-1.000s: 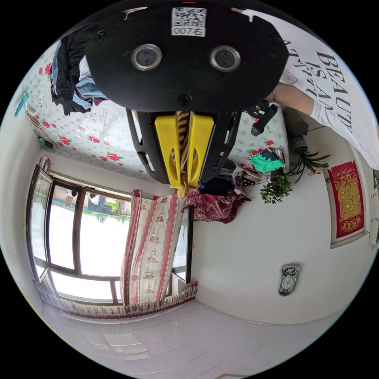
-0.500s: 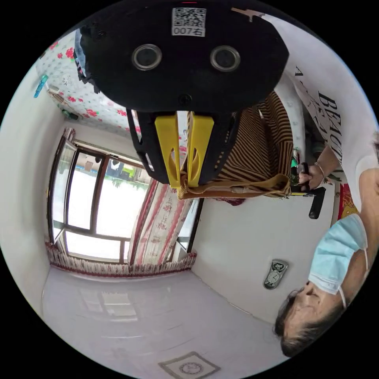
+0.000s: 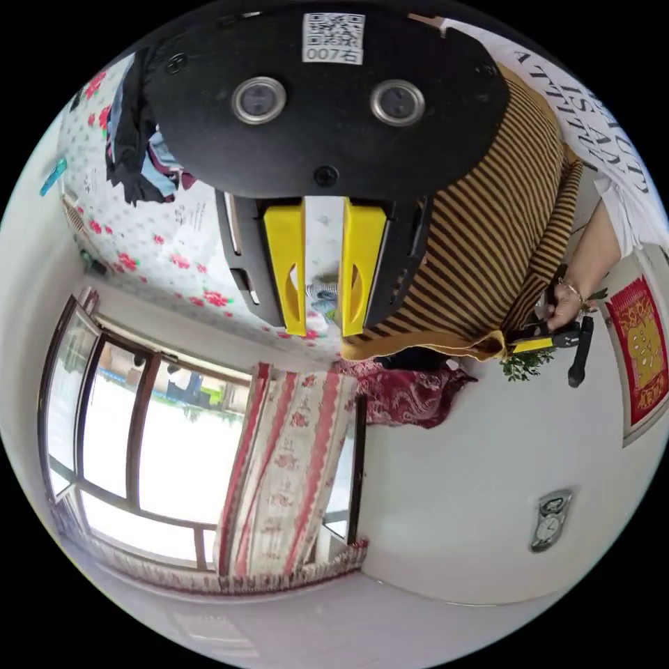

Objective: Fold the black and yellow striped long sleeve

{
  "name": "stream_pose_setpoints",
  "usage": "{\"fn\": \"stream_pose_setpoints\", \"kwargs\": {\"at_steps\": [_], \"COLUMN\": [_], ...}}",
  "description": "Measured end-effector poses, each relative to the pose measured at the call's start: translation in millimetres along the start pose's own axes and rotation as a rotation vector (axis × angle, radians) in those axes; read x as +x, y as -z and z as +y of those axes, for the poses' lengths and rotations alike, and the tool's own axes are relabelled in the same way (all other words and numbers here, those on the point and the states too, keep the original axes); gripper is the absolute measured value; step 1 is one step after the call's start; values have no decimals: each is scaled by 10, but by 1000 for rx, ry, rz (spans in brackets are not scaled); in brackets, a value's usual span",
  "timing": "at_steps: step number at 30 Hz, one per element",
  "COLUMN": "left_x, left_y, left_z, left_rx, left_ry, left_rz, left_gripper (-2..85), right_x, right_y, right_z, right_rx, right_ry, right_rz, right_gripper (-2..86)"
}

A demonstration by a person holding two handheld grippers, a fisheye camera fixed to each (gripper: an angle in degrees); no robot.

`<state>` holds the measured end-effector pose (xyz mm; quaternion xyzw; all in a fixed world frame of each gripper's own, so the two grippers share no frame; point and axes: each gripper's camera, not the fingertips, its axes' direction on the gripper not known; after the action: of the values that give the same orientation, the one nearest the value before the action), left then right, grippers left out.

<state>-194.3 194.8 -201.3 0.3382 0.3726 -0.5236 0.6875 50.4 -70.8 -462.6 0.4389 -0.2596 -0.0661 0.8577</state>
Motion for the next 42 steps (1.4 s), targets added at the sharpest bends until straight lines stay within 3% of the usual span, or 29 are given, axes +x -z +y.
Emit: {"fn": "stream_pose_setpoints", "kwargs": {"at_steps": [2, 5, 7, 10, 15, 16, 18, 20, 23, 25, 28, 32, 34, 36, 42], "left_x": [-244, -513, -628, -602, -274, -202, -181, -282, -645, -1079, -1737, -2204, -2164, -2025, -1341], "left_y": [-438, -963, -1336, -1550, -1767, -1891, -2016, -2088, -1945, -1782, -1681, -1599, -1543, -1579, -1692], "left_z": [353, 1169, 1870, 2556, 2867, 2874, 2846, 2731, 2392, 2063, 1654, 1445, 1560, 1777, 2612], "left_rx": [-71, -189, -373, -521, -631, -680, -707, -743, -703, -646, -583, -565, -505, -514, -627], "left_ry": [61, 90, 139, 189, 130, 94, 52, 37, -10, -32, 112, 221, 234, 237, 130], "left_rz": [5, 16, 100, 174, 225, 188, 89, 125, 163, 67, -34, -167, -129, -82, -12], "left_gripper": [66, 70, 93, 114, 126, 110, 52, 16, 2, 2, 20, 73, 77, 81, 89], "right_x": [111, 331, 510, 500, 220, 196, 237, 472, 1230, 1906, 2354, 2011, 1383, 878, -171], "right_y": [-371, -1010, -1454, -1735, -2132, -2245, -2371, -2365, -2065, -1742, -1571, -1626, -1826, -1945, -1810], "right_z": [496, 1596, 2560, 3357, 3623, 3581, 3437, 3170, 2511, 2047, 1804, 1940, 2348, 2762, 3740], "right_rx": [-69, -324, -604, -798, -894, -934, -968, -944, -772, -609, -554, -506, -561, -635, -837], "right_ry": [-25, -88, -230, -315, -228, -190, -120, -82, -79, -184, -286, -279, -195, -159, -52], "right_rz": [-12, -41, -69, -116, -172, -112, -241, -282, -23, 253, 539, 292, 25, -121, -293], "right_gripper": [53, 60, 68, 78, 67, 57, 33, 20, 12, 12, 24, 49, 63, 73, 83]}}
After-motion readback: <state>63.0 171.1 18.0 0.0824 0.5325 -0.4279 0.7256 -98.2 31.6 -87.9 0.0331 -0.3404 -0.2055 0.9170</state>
